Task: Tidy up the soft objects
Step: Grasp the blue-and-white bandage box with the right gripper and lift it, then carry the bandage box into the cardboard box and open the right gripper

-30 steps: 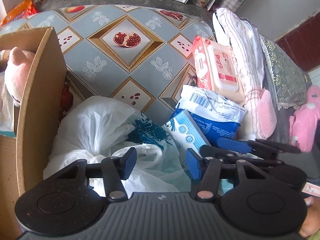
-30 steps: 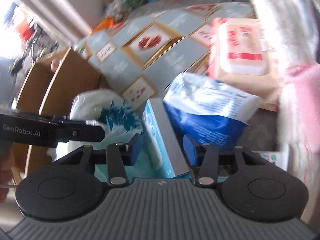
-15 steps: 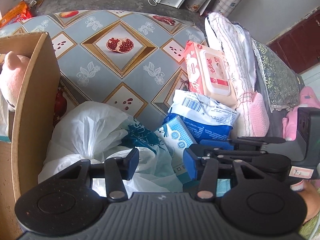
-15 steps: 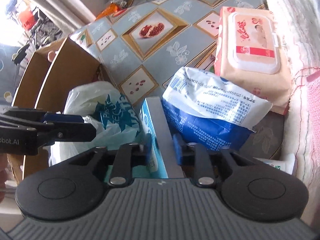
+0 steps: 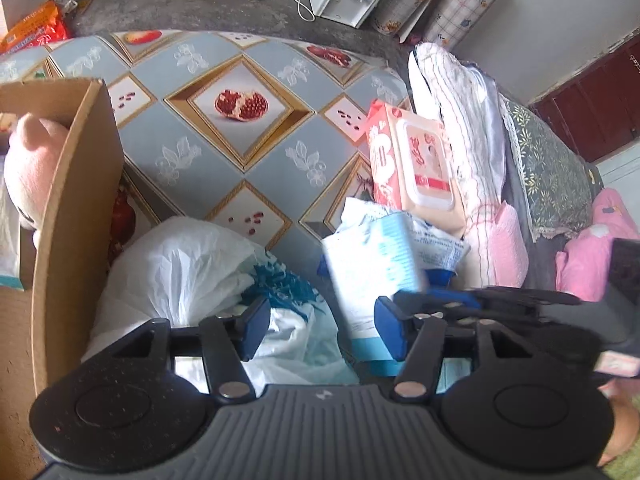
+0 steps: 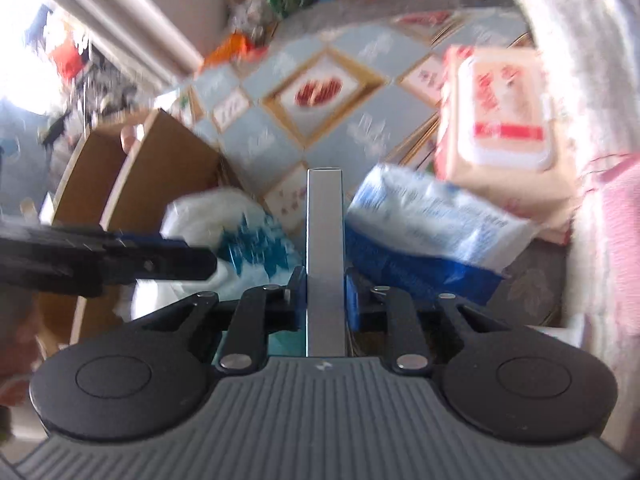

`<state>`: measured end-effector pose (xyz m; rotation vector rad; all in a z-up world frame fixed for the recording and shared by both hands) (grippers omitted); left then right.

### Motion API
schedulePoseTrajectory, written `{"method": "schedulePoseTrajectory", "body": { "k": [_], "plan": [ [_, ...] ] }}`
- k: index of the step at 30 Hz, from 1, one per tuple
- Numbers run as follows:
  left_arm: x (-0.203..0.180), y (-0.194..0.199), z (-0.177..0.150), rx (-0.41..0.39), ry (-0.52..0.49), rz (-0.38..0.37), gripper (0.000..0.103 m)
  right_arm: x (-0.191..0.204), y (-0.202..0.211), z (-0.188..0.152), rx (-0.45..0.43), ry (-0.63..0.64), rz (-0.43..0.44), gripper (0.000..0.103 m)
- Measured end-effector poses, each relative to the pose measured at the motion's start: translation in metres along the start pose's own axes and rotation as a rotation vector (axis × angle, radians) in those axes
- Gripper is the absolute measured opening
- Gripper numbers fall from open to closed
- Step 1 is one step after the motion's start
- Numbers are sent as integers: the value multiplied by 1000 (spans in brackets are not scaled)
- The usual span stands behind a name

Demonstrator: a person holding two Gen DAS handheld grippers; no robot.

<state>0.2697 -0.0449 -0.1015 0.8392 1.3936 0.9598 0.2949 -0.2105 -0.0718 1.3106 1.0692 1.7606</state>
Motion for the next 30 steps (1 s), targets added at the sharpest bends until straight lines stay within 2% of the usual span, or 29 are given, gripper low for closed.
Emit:
{"method": "schedulePoseTrajectory", "body": {
  "k": [3,7,10,13,15,24,30],
  "plan": [
    [-4,-1,6,-2,2,-30,60,-26,18,0,-63,-118,90,18],
    [-14,-19,15,52,1,-109,61,-69,18,-11,-102,-273,238,18],
    [-23,-34,21,93,-10,-163,61,-87,15,-22,-114,-342,341,18],
    [-33,-40,22,116,-37,-205,65,-95,15,-30,-124,-373,404,18],
    [-38,-39,22,119,-55,-216,71,-95,16,-34,-128,-379,427,18],
    [-43,-12,12,132,-112,-270,83,-68,20,-38,-133,-400,584,19],
    [-26,27,-2,88,-164,-211,85,-21,17,-32,-117,-375,645,19]
  ]
}}
Point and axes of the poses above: each gripper's, at about its wrist camera, not at the fingertips, and y roughly against the way its jaws point, x to its left, z to its top, the point moved 2 cm from there along -y, roughly the way its jaws point, and after that the axes turned 15 degrees about x, right-handed, at the moved point
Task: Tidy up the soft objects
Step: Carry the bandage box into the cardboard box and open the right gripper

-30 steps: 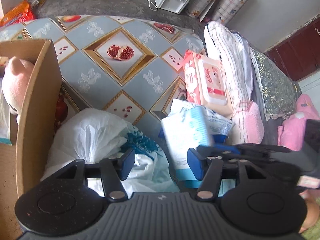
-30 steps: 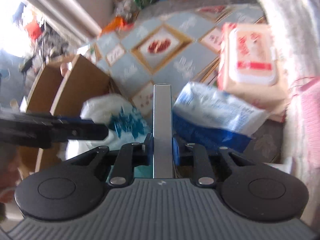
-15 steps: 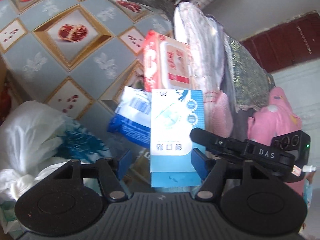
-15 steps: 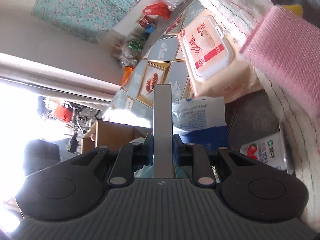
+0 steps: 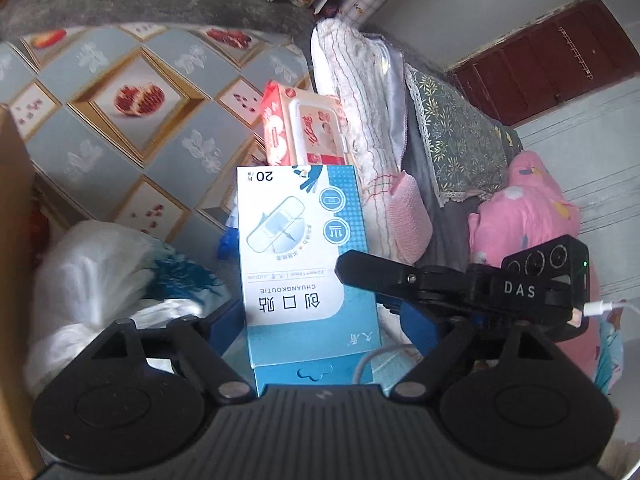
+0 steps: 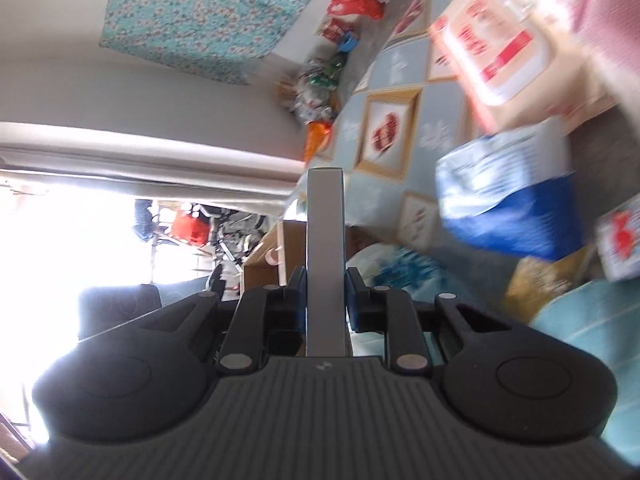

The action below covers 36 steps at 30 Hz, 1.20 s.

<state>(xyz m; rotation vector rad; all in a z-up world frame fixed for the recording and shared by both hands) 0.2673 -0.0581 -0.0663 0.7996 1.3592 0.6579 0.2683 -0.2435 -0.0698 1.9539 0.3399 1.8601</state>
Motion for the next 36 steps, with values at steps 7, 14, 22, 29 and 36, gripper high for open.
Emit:
{"method": "schedulePoseTrajectory", "body": {
  "k": [7,14,22,29,36],
  "plan": [
    [45,69,-38,-74,59,75,83,48,-70,-14,66,28,72,19],
    [116,144,-75,-162,190,236,83,97,-176,-20,127,22,132,19],
    [199,215,-102,-289,349,431,84,132,-293,-9,155,14,98,19],
    [251,251,-119,-348,435,424,84,121,-386,-1,180,27,-62,19],
    [279,253,-128,-340,454,381,84,105,-441,7,203,104,-190,19]
  ]
}}
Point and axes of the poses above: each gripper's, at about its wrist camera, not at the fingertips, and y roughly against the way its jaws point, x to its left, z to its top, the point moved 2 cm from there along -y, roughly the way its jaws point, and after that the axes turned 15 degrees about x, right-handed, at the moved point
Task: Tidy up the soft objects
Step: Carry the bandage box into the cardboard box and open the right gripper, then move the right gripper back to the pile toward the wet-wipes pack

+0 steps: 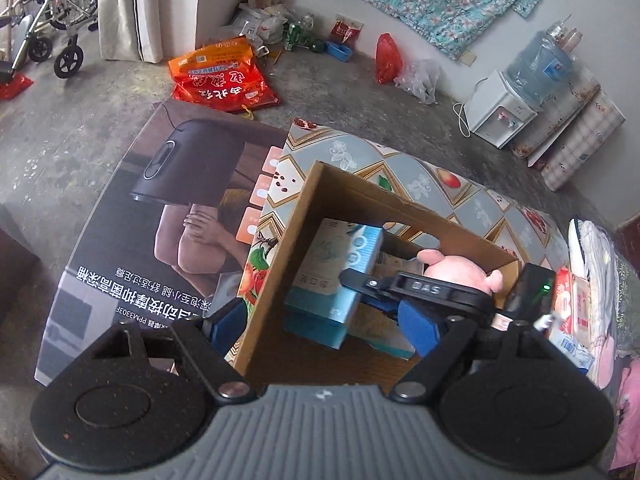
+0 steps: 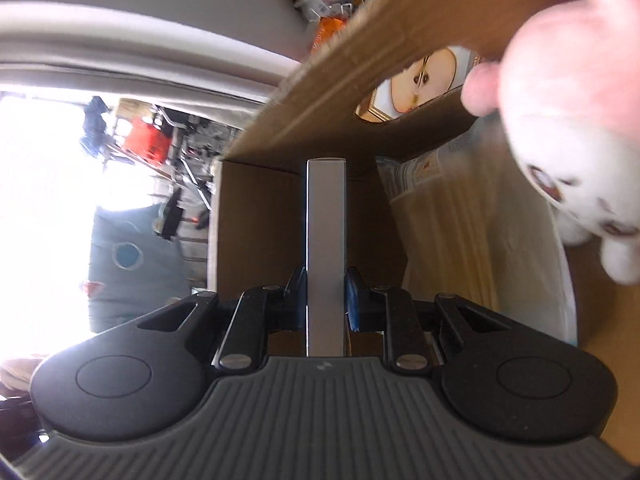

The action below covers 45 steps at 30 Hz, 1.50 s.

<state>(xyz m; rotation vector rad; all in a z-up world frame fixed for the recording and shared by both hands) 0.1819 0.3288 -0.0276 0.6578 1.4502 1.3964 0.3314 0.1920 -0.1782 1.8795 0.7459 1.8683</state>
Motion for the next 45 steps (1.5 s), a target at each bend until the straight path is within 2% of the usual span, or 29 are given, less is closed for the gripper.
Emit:
{"method": "schedulePoseTrajectory", "body": {
  "k": [6,11,18,23,27,30,33,34,35,37,40,45],
  "plan": [
    [4,-8,4,17,-6,-24,84,-1,-11,2,28,5,-119,24],
    [6,-8,6,15,-5,-41,84,11,9,-10,-24,27,-205,25],
    [1,-8,10,8,-12,-36,84,11,-8,-7,10,43,-233,18],
    [-10,-6,10,-3,-13,-38,84,20,19,-18,-29,62,-189,20],
    [-25,3,11,-22,-10,-63,84,20,67,-34,-79,76,-112,21],
    [-40,14,12,-50,-2,-111,84,23,118,-51,-139,123,-41,25],
    [-64,22,13,-75,-10,-135,85,23,180,-74,-217,189,26,38],
    [-74,22,13,-78,-21,-139,85,22,201,-80,-241,199,32,48],
    [-86,21,13,-74,-35,-142,85,18,224,-86,-262,205,28,51],
    [-113,15,11,-53,-67,-153,86,6,267,-97,-300,214,-3,52],
    [-159,-4,4,9,-112,-202,86,-25,334,-112,-355,197,-111,53],
    [-238,-61,-15,146,-144,-294,85,-100,416,-121,-454,88,-277,54]
  ]
}}
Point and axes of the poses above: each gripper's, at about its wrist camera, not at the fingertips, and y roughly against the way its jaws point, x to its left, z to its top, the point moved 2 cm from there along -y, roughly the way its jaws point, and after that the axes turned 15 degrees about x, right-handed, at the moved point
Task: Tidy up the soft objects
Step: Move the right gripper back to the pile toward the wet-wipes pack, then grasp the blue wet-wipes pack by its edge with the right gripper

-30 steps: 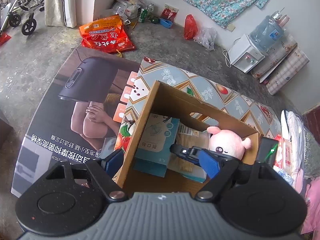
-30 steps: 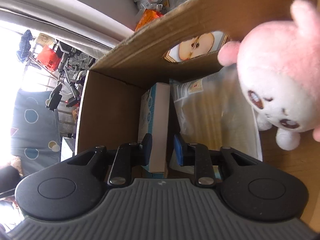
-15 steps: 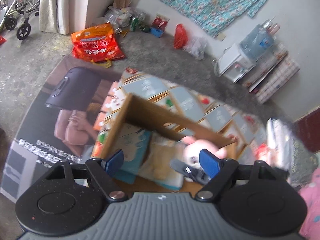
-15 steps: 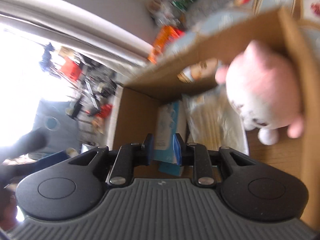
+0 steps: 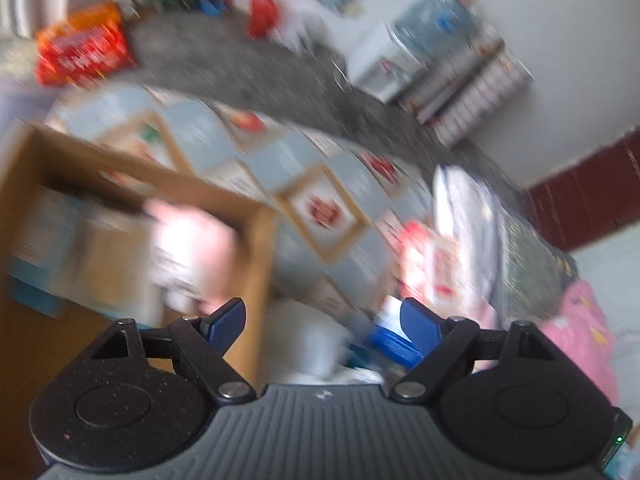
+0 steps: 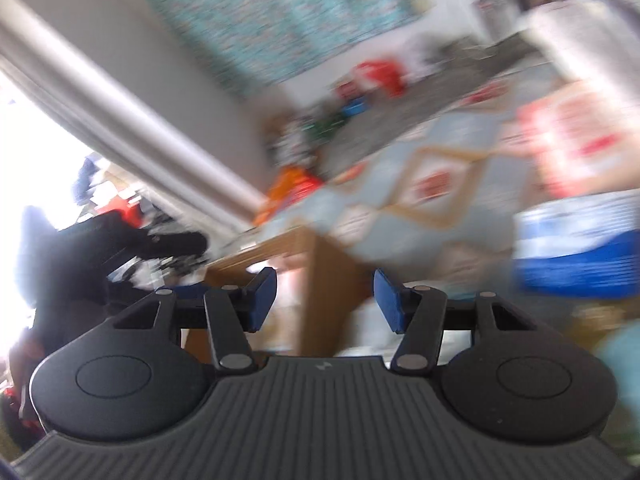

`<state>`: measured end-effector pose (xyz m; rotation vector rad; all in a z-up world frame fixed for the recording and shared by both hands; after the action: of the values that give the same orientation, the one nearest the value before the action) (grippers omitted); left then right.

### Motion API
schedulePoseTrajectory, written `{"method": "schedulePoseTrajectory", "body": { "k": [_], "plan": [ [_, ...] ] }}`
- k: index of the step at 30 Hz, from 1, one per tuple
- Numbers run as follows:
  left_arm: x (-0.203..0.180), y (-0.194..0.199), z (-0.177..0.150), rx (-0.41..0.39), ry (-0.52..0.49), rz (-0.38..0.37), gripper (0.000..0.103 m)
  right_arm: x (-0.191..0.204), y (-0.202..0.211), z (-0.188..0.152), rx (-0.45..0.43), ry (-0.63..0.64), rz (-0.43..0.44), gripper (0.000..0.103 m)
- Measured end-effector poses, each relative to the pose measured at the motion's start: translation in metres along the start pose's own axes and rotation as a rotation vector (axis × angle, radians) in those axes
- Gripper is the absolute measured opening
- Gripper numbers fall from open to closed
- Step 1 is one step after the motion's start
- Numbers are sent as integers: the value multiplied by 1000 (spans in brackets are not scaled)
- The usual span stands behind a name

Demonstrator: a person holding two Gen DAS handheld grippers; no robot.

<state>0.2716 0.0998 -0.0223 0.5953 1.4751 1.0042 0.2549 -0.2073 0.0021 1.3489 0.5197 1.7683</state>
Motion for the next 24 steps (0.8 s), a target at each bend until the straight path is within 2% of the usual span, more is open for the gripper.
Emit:
{"method": "schedulePoseTrajectory", "body": {
  "k": [3,4,5,6,10,13,18,19,21,24],
  "plan": [
    [-31,-51,0,85,-10,-18,81,-57,17,8,-31,-45,-85,56],
    [-41,-68,-1,115,-19,-12,78,-77,19,11,-32,-61,-91,60],
    [-50,-83,-1,137,-25,-9,76,-95,10,15,-20,-81,-95,66],
    [-57,-97,-2,155,-29,-9,73,-114,8,20,-2,-114,-110,68],
    [-78,-140,1,205,-19,6,65,-168,-23,34,65,-187,-115,72],
    [-83,-162,5,241,20,-10,63,-184,-40,45,116,-172,-119,73],
    [-86,-195,12,323,103,-2,61,-187,-68,59,212,-91,-120,74],
    [-85,-199,13,333,115,-6,61,-187,-73,60,227,-76,-114,73],
    [-84,-204,14,342,133,-19,61,-184,-78,61,251,-36,-111,57],
    [-83,-206,16,350,149,-32,67,-168,-75,62,249,82,-144,46]
  ]
}}
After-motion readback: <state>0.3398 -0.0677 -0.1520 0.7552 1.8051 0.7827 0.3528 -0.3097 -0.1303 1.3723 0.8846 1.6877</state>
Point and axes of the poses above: each gripper's, at about its wrist camera, not at the fingertips, and y roughly against the way its jaws point, x to its left, z to its top, the point moved 2 cm from there along -y, roughly the way its jaws point, and after that the axes turned 15 degrees about x, right-handed, at the moved point
